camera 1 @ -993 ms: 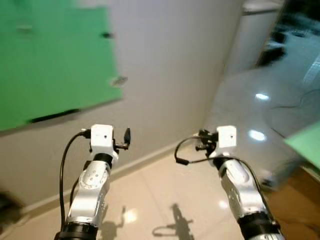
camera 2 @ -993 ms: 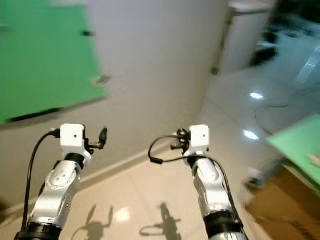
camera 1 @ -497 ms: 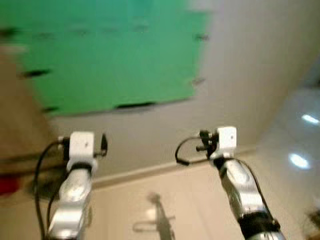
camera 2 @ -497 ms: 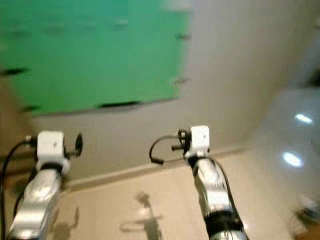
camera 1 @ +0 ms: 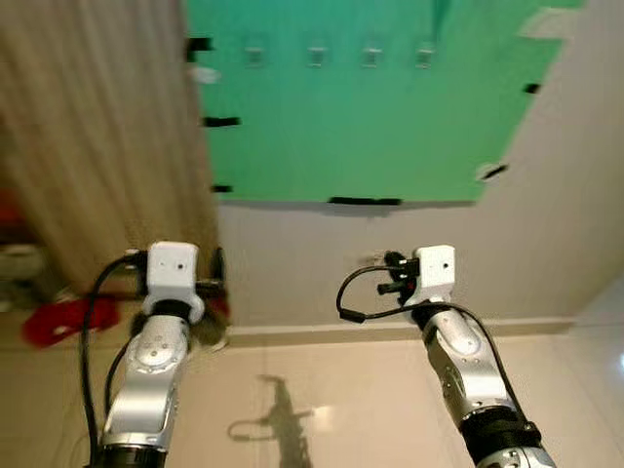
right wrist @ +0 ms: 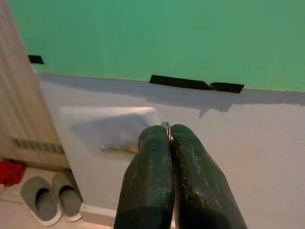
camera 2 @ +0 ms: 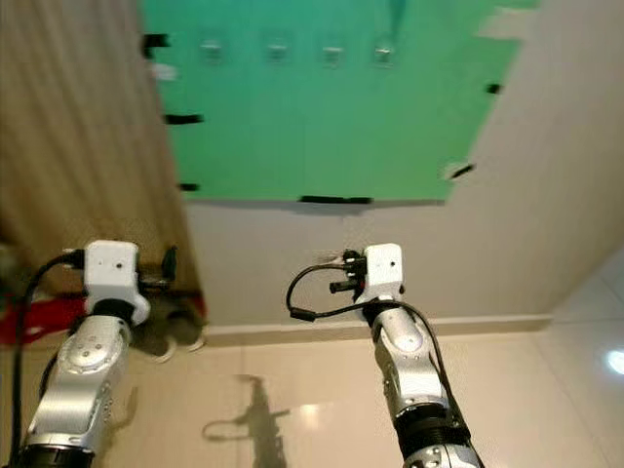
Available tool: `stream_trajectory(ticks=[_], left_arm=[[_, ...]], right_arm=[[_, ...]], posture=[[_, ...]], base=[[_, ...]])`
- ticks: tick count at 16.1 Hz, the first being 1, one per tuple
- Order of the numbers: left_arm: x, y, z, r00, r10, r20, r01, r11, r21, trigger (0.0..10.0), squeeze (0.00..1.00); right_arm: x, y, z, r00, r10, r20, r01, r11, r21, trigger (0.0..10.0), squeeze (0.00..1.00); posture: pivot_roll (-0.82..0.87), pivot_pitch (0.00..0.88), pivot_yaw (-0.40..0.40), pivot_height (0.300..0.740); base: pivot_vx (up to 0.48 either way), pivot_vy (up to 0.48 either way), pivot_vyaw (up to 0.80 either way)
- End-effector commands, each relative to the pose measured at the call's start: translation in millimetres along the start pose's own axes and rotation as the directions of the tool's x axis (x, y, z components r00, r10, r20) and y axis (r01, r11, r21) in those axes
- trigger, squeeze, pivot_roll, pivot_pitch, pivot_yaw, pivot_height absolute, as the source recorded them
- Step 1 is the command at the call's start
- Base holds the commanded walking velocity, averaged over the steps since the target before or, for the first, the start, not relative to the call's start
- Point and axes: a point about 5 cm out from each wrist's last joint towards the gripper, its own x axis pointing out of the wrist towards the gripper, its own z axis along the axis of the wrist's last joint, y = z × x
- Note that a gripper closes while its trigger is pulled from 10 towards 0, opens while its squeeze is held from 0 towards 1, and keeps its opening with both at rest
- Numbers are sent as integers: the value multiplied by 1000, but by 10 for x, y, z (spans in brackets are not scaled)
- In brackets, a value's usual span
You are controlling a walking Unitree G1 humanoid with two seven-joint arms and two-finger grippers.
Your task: Hang keys on a hook
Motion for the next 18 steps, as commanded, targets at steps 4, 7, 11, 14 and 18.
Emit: stream_trajectory(ticks=[4, 7, 11, 14, 18], left_arm=[[29, -137, 116, 997, -61, 51, 62, 998, -27, 10000, 0], [45, -111, 36, 998, -58, 18, 60, 994, -93, 10000, 0], [90, -101, 33, 997, -68, 22, 70, 993, -93, 10000, 0], [84, -130, 28, 997, -66, 30, 69, 992, -110, 10000, 0], [12, -241, 103, 991, -103, 81, 109, 991, -73, 10000, 0]], right_arm=[[-36, -121, 71, 995, -85, 58, 90, 993, -73, 10000, 0], [-25, -68, 72, 994, -84, 66, 89, 994, -65, 10000, 0], [4, -46, 80, 996, -59, 65, 64, 995, -77, 10000, 0], [4, 63, 104, 996, 31, 81, -23, 995, -94, 10000, 0], [16, 96, 89, 996, 56, 73, -51, 996, -71, 10000, 0]], posture=[[76, 0, -11, 740], [67, 0, -3, 740], [68, 0, -6, 740], [65, 0, -8, 740], [71, 0, -10, 740]], base=[[480, 0, 0], [480, 0, 0], [480, 0, 0], [450, 0, 602], [397, 186, 508]])
